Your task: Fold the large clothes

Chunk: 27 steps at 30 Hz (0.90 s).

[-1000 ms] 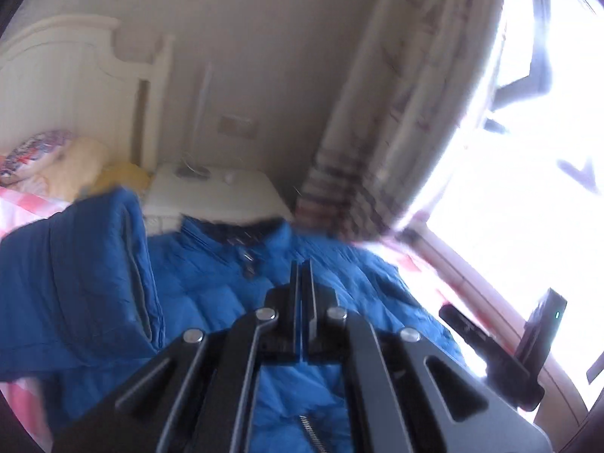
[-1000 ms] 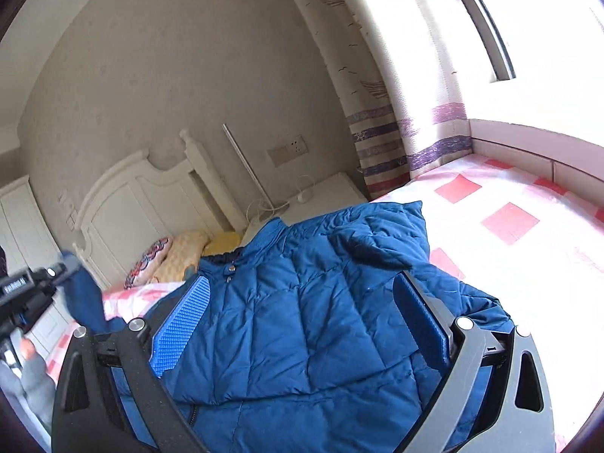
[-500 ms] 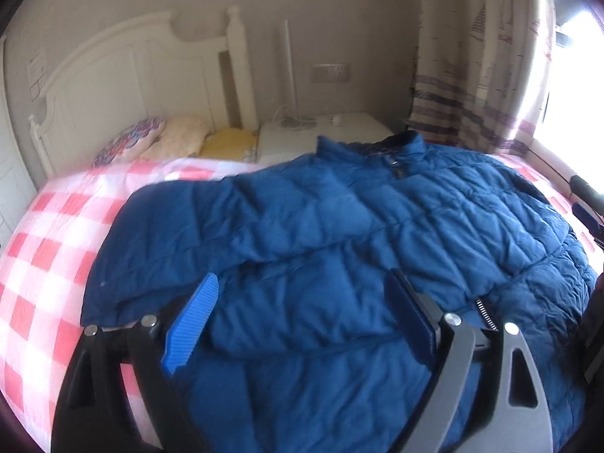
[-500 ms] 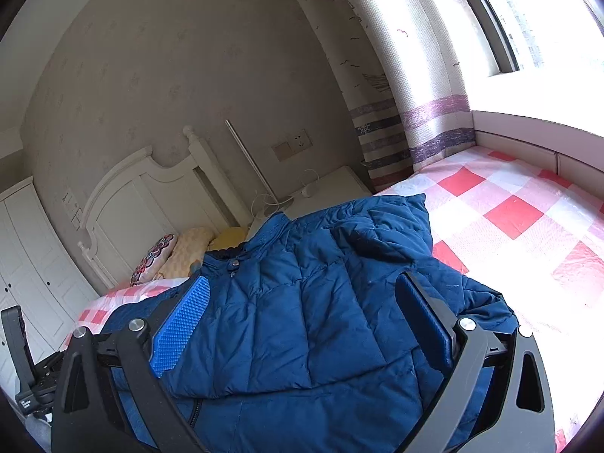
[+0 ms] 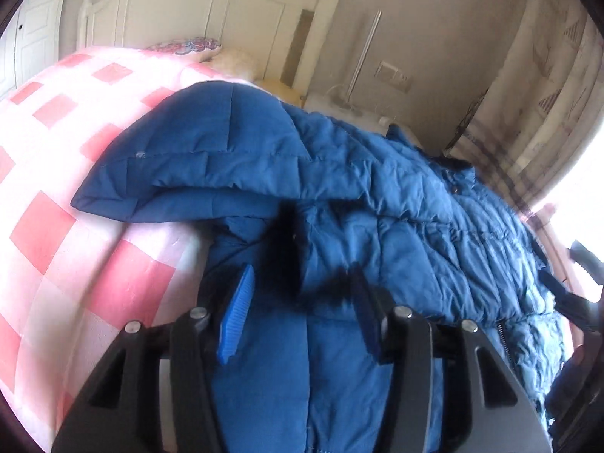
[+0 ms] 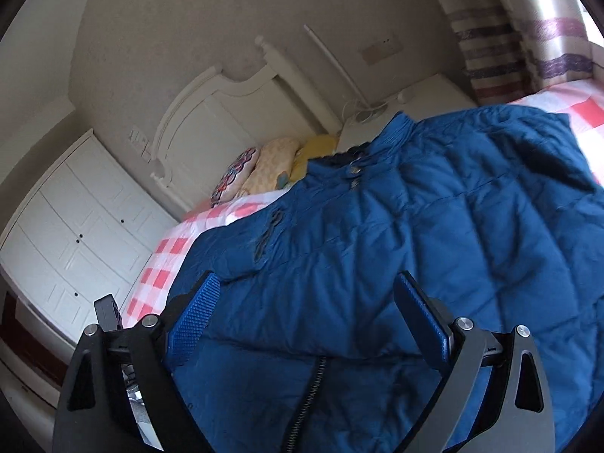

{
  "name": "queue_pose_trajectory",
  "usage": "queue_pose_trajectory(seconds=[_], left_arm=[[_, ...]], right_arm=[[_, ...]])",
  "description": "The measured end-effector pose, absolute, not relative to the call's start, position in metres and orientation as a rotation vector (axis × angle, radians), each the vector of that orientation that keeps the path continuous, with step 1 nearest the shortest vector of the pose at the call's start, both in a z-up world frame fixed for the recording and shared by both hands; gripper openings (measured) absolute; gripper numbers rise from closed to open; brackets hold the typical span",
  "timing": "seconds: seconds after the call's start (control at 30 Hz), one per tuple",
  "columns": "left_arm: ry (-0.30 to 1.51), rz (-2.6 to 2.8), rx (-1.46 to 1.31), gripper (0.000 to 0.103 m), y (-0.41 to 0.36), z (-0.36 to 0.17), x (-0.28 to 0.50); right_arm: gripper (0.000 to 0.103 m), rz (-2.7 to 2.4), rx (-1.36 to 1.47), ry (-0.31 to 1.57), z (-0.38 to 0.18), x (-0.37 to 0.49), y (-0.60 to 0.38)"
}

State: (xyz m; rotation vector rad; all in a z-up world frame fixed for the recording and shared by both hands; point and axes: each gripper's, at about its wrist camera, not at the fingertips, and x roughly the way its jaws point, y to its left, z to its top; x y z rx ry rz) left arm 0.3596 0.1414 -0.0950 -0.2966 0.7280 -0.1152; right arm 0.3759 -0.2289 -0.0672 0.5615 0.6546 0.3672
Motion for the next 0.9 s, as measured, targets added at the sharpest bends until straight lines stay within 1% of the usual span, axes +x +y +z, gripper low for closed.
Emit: queue_pose_trajectory(seconds=[0.03, 0.07, 0.13, 0.3, 0.4, 0.43, 0.47, 0.5, 0.53, 0.57, 0.6, 0.63, 0.67, 0.77, 0.83, 0.9], left_arm=[[0.683, -0.112, -0.318, 0.053, 0.144, -0.091, 0.353], [0.641, -0.103, -0.328, 0.059, 0.148, -0.086, 0.347], [0.592, -0.066, -0.317, 0.064, 0.149, -0.08, 0.34], [0.623, -0.059, -0.284, 0.064, 0.14, -0.082, 0.347], [0.634, -0.059, -0.293, 0.064, 0.14, -0.083, 0.35], [0.634, -0.056, -0.301, 0.064, 0.142, -0.084, 0.35], [0.632, -0.053, -0.309, 0.064, 0.143, -0.085, 0.35], [0.625, -0.049, -0.316, 0.064, 0.144, -0.084, 0.349], [0.615, -0.043, -0.319, 0.064, 0.145, -0.084, 0.349], [0.603, -0.033, -0.319, 0.064, 0.145, -0.082, 0.348], [0.59, -0.02, -0.319, 0.064, 0.146, -0.081, 0.346], [0.579, -0.009, -0.321, 0.064, 0.147, -0.08, 0.345], [0.572, 0.003, -0.326, 0.065, 0.149, -0.079, 0.345], [0.574, 0.029, -0.355, 0.067, 0.155, -0.079, 0.345], [0.561, 0.053, -0.371, 0.067, 0.161, -0.078, 0.342], [0.509, 0.089, -0.381, 0.067, 0.167, -0.073, 0.334]], right_arm=[[0.092, 0.399, 0.541, 0.689, -0.067, 0.387, -0.209], [0.089, 0.438, 0.525, 0.727, -0.068, 0.4, -0.189], [0.088, 0.497, 0.535, 0.786, -0.072, 0.422, -0.153], [0.085, 0.467, 0.626, 0.934, -0.091, 0.476, -0.101], [0.084, 0.389, 0.674, 0.931, -0.098, 0.494, -0.096], [0.079, 0.372, 0.678, 0.909, -0.097, 0.497, -0.095], [0.068, 0.359, 0.675, 0.89, -0.096, 0.499, -0.094], [0.063, 0.346, 0.66, 0.878, -0.094, 0.5, -0.092], [0.05, 0.34, 0.642, 0.863, -0.09, 0.498, -0.091], [0.042, 0.346, 0.628, 0.843, -0.085, 0.495, -0.09], [0.038, 0.363, 0.605, 0.811, -0.076, 0.488, -0.088], [0.031, 0.385, 0.578, 0.777, -0.065, 0.483, -0.086], [0.027, 0.412, 0.55, 0.741, -0.052, 0.478, -0.083], [0.022, 0.484, 0.444, 0.61, 0.002, 0.456, -0.078], [0.021, 0.493, 0.358, 0.52, 0.041, 0.437, -0.083], [0.021, 0.486, 0.318, 0.446, 0.071, 0.418, -0.099]])
